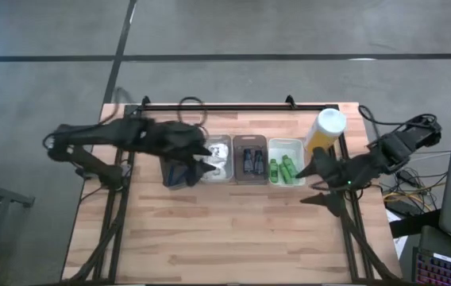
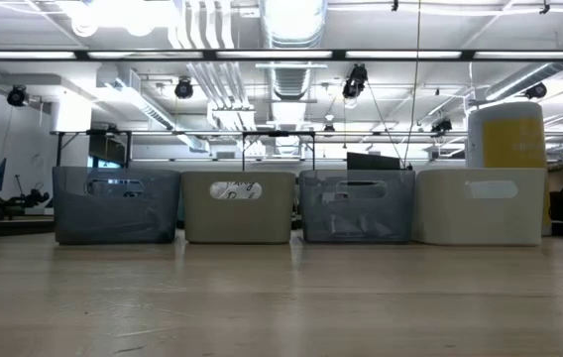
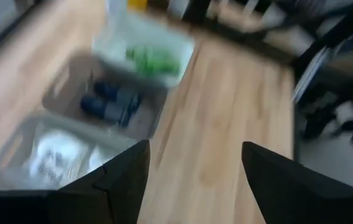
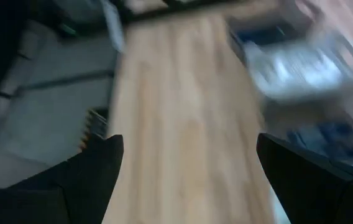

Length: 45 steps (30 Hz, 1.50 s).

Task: Pick & Place Travel size toiletries
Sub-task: Return to Home Position

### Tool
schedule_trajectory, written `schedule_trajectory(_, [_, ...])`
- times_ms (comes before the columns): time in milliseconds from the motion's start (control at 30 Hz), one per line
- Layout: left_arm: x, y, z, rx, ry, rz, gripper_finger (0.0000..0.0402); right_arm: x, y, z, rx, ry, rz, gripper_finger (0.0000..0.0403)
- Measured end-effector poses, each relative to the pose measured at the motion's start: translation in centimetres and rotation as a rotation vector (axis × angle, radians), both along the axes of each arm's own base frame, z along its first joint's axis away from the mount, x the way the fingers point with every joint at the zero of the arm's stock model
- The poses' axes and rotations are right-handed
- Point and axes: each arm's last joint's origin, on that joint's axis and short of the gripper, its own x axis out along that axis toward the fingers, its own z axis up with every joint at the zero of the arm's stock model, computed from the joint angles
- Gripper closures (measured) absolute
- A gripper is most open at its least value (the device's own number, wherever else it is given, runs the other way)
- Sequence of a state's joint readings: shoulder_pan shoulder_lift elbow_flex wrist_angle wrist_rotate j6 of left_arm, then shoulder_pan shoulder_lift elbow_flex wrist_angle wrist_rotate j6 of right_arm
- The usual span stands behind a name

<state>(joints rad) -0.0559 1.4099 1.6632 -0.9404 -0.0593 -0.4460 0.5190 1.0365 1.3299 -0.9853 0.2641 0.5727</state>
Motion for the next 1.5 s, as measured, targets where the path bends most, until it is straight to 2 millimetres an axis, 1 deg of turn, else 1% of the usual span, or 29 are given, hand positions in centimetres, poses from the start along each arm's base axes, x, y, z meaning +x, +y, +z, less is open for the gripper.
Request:
schedule_trajectory(100, [-1.7, -2.1, 1.5, 0.037, -0.154, -0.032, 0.0142, -0.5, 0.3, 0.5, 0.046, -0.122, 0.072, 0.0039])
schedule_trajectory(167, [-2.6, -3.1, 1.9, 0.048, -0.244, -0.069, 0.0143, -0.7, 0.3, 0.2, 0.107, -0.18, 0.121, 0.0039])
schedule_trajectory(233, [-3.3, -3.3, 1.7, 0.063, -0.328, -0.098, 0.0144, -0.6, 0.3, -0.8, 0.179, -0.228, 0.177, 0.0039])
schedule_trajectory(300, [-3.9, -3.0, 0.9, 0.085, -0.401, -0.112, 0.0144, -0.4, 0.5, -2.6, 0.235, -0.277, 0.214, 0.0039])
schedule_trajectory(400, [-4.9, -2.1, -1.6, 0.086, -0.456, -0.113, 0.0144, -0.2, 0.1, -6.0, 0.298, -0.318, 0.196, 0.0039])
schedule_trajectory(500, [-6.4, -1.3, -4.8, 0.064, -0.489, -0.131, 0.0144, -0.6, -1.0, -8.4, 0.32, -0.358, 0.142, 0.0039])
schedule_trajectory(633, [-9.4, -0.2, -8.2, 0.007, -0.557, -0.135, 0.0144, -1.6, -2.8, -10.1, 0.337, -0.508, 0.075, 0.0039])
schedule_trajectory(700, [-10.9, 0.1, -9.7, -0.002, -0.598, -0.136, 0.0144, -2.2, -3.9, -11.0, 0.313, -0.566, 0.031, 0.0039])
schedule_trajectory(767, [-12.5, 0.4, -11.0, 0.0, -0.627, -0.127, 0.0144, -2.9, -5.0, -12.5, 0.28, -0.565, -0.089, 0.0039])
schedule_trajectory(800, [-13.3, 0.5, -11.6, 0.001, -0.638, -0.122, 0.0144, -3.2, -5.6, -13.4, 0.286, -0.555, -0.182, 0.0039])
schedule_trajectory(867, [-14.6, 0.7, -12.8, 0.005, -0.664, -0.114, 0.0144, -3.6, -6.4, -15.1, 0.368, -0.534, -0.345, 0.0039])
schedule_trajectory(900, [-15.3, 0.7, -13.4, 0.008, -0.679, -0.113, 0.0144, -3.8, -6.6, -15.9, 0.409, -0.53, -0.387, 0.0039])
schedule_trajectory(933, [-15.9, 0.7, -14.0, 0.011, -0.694, -0.114, 0.0144, -4.0, -6.7, -16.5, 0.421, -0.54, -0.392, 0.0039])
schedule_trajectory(1000, [-17.0, 0.8, -15.0, 0.026, -0.728, -0.105, 0.0144, -4.1, -6.6, -17.3, 0.357, -0.622, -0.317, 0.0039])
schedule_trajectory(1100, [-18.3, 1.1, -16.6, 0.077, -0.772, -0.043, 0.0144, -4.3, -6.4, -18.2, 0.232, -0.822, -0.158, 0.0039])
schedule_trajectory(1167, [-18.9, 1.3, -17.7, 0.097, -0.795, 0.024, 0.0144, -4.6, -6.3, -19.0, 0.172, -0.967, -0.082, 0.0039])
schedule_trajectory(1200, [-19.2, 1.4, -18.0, 0.106, -0.821, 0.064, 0.0144, -4.8, -6.3, -19.6, 0.147, -1.01, -0.061, 0.0039])
schedule_trajectory(1267, [-19.4, 1.5, -19.5, 0.096, -0.813, 0.094, 0.0144, -4.7, -6.3, -19.5, 0.102, -0.988, -0.047, 0.0039])
schedule_trajectory(1333, [-19.1, 1.5, -20.8, 0.077, -0.777, 0.096, 0.0144, -4.6, -6.4, -19.9, 0.081, -0.968, -0.076, 0.0039])
schedule_trajectory(1400, [-19.0, 1.4, -21.0, 0.051, -0.758, 0.076, 0.0144, -4.6, -6.5, -20.2, 0.067, -0.946, -0.128, 0.0039])
schedule_trajectory(1500, [-18.7, 1.4, -22.0, 0.031, -0.668, 0.067, 0.0144, -4.5, -6.7, -20.5, 0.041, -0.912, -0.186, 0.0039])
